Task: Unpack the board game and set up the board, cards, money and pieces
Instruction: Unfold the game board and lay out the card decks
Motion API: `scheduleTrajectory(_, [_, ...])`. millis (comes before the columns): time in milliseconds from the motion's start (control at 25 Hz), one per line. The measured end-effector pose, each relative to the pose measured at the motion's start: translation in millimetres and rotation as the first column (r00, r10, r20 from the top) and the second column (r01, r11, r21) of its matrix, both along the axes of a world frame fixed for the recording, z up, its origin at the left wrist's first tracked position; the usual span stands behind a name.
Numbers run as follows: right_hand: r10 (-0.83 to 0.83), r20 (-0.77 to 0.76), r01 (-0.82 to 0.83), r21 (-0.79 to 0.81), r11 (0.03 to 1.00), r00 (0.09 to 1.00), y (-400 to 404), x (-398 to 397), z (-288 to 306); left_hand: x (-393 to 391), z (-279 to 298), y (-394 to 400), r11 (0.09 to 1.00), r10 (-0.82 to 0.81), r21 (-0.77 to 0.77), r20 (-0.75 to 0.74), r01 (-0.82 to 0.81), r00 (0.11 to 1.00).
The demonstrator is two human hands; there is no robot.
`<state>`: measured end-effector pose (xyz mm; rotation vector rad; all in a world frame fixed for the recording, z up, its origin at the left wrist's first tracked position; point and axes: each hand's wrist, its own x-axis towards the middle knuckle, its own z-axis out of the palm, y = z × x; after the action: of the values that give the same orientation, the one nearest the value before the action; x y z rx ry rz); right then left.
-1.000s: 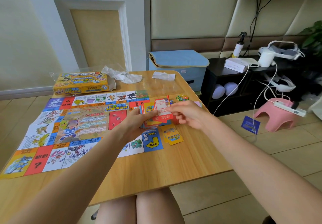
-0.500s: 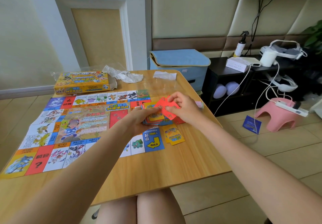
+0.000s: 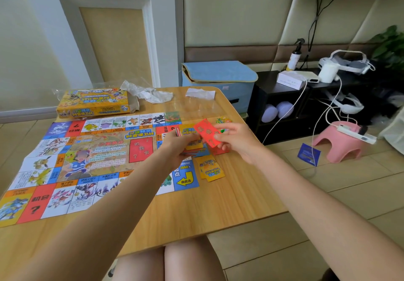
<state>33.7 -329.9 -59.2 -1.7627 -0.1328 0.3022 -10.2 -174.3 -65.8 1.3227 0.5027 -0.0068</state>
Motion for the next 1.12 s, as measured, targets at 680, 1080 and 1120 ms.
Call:
scheduleTrajectory(680, [-0.037,0.401,0.261,-0.521,0.813,0.915,8,-3,-26,-1,-10,9,0.987,-0.034,-0.158,-0.117,0.015,0.993])
scheduleTrajectory(1080, [-0.012,-0.036,0.004,-0.195,0.981,0.999,25,-10,-6,-26,5,16,0.933,-0.262,-0.243,0.042,0.264,0.964])
scheduleTrajectory(1120, [-0.020,-0.072,0.008,-0.156,0.988,0.997,21,-10,-5,-27,3,18,0.948,-0.234,-0.216,0.030,0.235,0.972])
